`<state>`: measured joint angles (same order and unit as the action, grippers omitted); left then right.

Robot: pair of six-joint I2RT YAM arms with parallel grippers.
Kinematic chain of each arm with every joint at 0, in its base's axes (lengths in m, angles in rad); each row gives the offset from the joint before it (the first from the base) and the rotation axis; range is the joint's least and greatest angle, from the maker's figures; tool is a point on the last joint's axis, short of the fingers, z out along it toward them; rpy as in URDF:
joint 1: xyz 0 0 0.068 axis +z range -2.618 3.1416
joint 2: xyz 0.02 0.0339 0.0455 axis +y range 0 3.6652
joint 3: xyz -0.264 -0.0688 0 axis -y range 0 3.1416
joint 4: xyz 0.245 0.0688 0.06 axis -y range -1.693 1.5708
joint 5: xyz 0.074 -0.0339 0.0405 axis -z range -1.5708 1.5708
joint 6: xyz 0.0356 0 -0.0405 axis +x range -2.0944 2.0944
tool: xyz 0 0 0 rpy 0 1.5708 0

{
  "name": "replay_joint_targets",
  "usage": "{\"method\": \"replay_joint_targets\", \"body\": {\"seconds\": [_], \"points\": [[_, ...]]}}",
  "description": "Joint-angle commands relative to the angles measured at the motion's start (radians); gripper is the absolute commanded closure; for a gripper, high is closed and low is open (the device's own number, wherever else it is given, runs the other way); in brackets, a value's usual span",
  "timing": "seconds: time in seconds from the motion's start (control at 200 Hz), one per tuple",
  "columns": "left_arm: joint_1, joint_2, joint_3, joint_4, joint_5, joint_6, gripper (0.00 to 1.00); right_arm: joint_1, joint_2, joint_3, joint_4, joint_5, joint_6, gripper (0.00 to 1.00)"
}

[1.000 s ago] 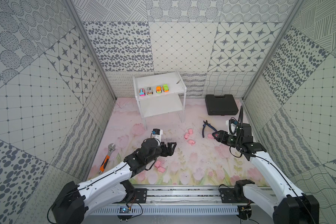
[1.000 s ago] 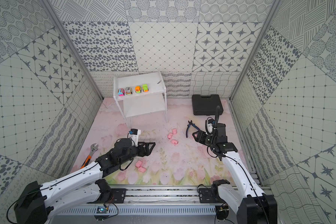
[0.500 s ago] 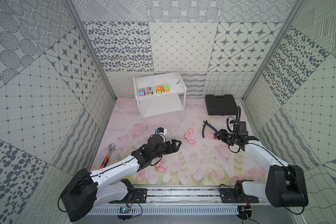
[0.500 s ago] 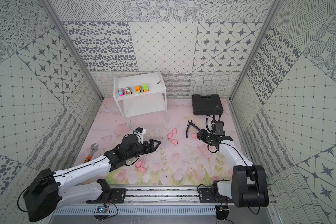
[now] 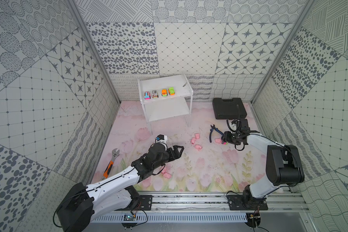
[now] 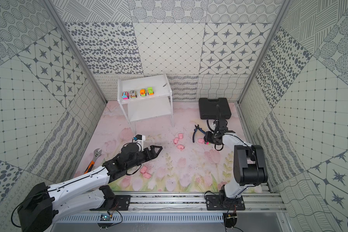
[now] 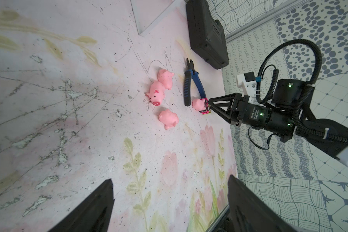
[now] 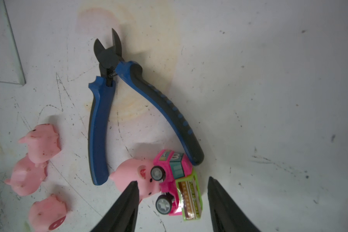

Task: Organize plastic toys on shelves
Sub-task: Pick up the plastic toy at the center of the board.

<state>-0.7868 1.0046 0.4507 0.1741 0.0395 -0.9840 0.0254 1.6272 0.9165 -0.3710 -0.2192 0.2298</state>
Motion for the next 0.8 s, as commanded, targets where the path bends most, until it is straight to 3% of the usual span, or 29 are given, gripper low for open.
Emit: {"method": "replay_joint_targets", "body": {"seconds": [0.0,0.295,0.655,0.795], "points": [[-0.002,0.007,0.004,0.057,-0.036,0.012,0.08,-0.001,0.046,0.050,-0.033,0.024,-0.058,0.40],[0.004,0.009,0.008,0.069,-0.037,0.036,0.08,0.004,0.091,0.080,-0.084,0.092,-0.107,0.49],[0.008,0.005,0.006,0.079,-0.046,0.057,0.07,0.060,0.061,0.032,-0.132,0.173,-0.163,0.48],[0.009,0.001,0.005,0.082,-0.048,0.064,0.07,0.060,0.064,0.023,-0.129,0.184,-0.176,0.53]]}}
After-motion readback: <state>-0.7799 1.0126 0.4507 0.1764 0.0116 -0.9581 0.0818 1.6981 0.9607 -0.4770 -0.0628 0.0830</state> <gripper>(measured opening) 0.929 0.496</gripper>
